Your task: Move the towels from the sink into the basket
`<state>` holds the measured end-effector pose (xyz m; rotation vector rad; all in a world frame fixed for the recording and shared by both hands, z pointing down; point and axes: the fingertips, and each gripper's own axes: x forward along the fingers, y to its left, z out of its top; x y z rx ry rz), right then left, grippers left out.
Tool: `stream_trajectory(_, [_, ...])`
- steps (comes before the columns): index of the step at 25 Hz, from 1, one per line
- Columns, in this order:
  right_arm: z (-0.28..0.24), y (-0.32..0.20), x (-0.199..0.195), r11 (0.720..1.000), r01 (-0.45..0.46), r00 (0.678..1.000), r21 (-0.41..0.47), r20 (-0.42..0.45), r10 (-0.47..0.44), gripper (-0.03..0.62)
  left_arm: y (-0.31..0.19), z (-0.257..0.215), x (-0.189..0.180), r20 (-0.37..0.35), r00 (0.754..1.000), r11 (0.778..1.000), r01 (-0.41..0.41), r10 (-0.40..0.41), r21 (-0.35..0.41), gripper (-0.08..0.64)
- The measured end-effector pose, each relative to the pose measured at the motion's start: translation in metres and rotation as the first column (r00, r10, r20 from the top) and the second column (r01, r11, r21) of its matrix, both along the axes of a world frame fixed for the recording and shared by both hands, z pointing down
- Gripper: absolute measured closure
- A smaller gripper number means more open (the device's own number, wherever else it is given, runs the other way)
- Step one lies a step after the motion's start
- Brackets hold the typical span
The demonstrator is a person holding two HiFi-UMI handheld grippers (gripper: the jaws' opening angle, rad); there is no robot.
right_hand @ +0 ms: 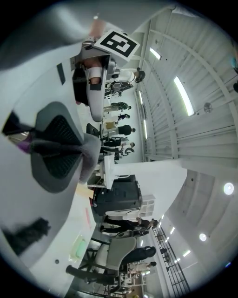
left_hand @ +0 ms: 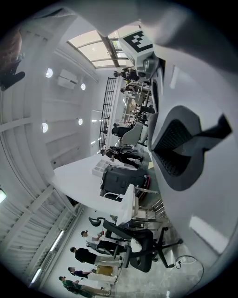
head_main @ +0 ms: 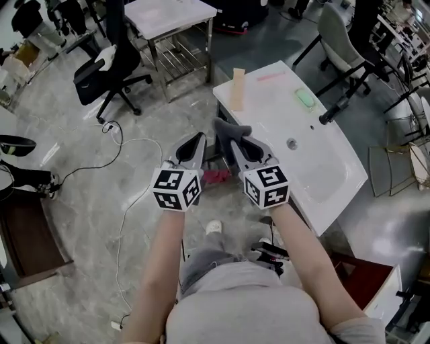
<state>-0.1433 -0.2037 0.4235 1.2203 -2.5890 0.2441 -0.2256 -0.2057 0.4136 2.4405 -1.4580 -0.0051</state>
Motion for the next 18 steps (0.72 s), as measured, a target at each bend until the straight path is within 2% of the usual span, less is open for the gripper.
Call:
stream_trajectory(8, [0.041, -0.002, -0.017, 0.996, 0.016, 1.000, -0.082, -0.006, -0.016, 0.535, -0.003, 0.043, -0.016, 0.007, 1.000, 0.997, 0.016, -0.015, -0.078, 0.557])
stream_trajectory(18, [0.093, -0.009, -0.036, 0.985, 0.045, 0.999, -0.165, -0.012, -0.048, 0.535, -0.010, 0.090, -0.031, 0.026, 0.999, 0.990, 0.035, -0.032, -0.137, 0.557])
